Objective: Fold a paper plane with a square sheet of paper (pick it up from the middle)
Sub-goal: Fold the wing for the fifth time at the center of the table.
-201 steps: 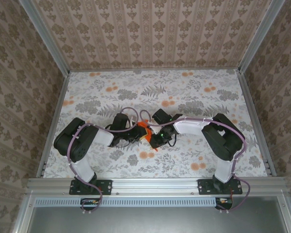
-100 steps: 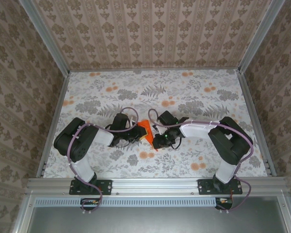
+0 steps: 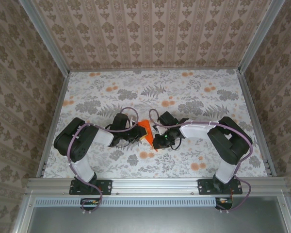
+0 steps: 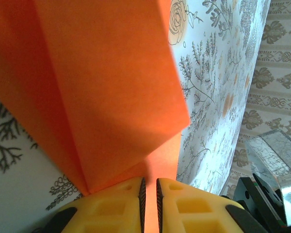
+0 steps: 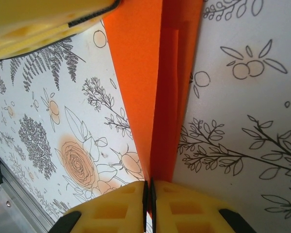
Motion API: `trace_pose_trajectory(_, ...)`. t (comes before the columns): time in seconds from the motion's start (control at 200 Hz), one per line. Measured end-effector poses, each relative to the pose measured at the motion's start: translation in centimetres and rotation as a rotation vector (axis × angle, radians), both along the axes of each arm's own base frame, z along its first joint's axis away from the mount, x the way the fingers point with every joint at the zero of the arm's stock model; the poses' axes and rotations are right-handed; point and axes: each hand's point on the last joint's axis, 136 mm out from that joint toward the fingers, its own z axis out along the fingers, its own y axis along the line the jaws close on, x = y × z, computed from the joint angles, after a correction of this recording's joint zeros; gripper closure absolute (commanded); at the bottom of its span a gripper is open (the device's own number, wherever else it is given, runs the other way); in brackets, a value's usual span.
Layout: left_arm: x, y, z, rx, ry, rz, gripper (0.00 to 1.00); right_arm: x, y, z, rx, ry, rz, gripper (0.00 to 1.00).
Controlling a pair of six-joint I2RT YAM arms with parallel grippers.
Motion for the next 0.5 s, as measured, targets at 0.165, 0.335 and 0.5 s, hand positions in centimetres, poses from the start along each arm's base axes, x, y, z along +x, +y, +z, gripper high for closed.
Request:
trace_pose_trajectory(0.165,0.0,0.0,0.0,0.000,0.000,0.001,0.83,-0.2,0.1,-0.3,0.008,0.016,0.003,0.86)
trace_pose_trajectory(0.335,0.0,0.0,0.0,0.001,0.000,0.001,0.83,0.0,0.1,0.2,0.014,0.013,-0.012,0.75)
trace_pose_trajectory(0.5,0.0,0.0,0.0,0.001,-0.001,0.002,0.83,0.7,0.2,3.3,0.048,-0.079,-0.027,0.77)
